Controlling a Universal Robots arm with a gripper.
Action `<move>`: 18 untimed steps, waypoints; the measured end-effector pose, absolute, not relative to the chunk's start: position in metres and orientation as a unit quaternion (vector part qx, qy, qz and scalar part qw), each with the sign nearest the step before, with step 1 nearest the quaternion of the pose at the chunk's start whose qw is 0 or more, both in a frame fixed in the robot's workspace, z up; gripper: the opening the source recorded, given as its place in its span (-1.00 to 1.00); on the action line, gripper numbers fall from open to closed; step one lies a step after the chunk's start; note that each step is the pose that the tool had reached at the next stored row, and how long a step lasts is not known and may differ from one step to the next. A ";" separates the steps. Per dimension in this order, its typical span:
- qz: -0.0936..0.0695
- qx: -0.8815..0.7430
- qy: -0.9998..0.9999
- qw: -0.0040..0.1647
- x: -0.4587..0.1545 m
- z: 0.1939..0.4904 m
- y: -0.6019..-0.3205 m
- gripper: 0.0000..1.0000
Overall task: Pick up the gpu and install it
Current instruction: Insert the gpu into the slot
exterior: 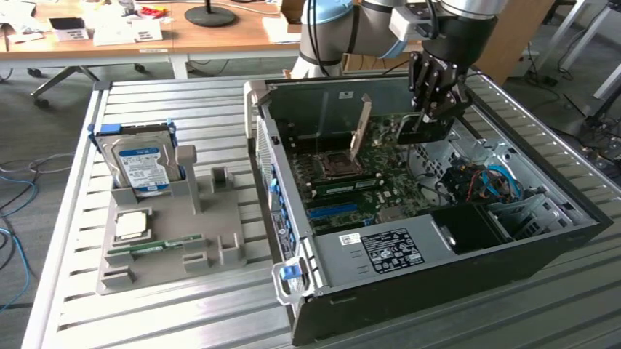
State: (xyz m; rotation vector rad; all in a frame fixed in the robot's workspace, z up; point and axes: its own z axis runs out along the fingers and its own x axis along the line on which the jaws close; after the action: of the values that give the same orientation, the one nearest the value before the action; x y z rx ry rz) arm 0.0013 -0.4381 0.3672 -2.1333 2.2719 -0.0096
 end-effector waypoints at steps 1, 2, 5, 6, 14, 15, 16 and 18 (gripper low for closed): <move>-0.003 -0.684 0.729 0.013 0.001 0.367 -0.438 -0.47; -0.003 -0.684 0.729 0.013 0.001 0.366 -0.439 -0.47; -0.003 -0.684 0.729 0.013 0.001 0.365 -0.439 -0.47; -0.003 -0.684 0.729 0.013 0.001 0.365 -0.439 -0.47; -0.003 -0.684 0.729 0.012 0.001 0.363 -0.441 -0.47; -0.003 -0.685 0.729 0.012 0.001 0.363 -0.441 -0.47; -0.003 -0.684 0.729 0.012 0.001 0.363 -0.441 -0.47; -0.003 -0.684 0.729 0.012 0.001 0.363 -0.441 -0.47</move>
State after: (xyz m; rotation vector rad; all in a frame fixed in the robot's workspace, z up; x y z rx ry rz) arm 0.0013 -0.4409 0.3628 -2.1337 2.2723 -0.0106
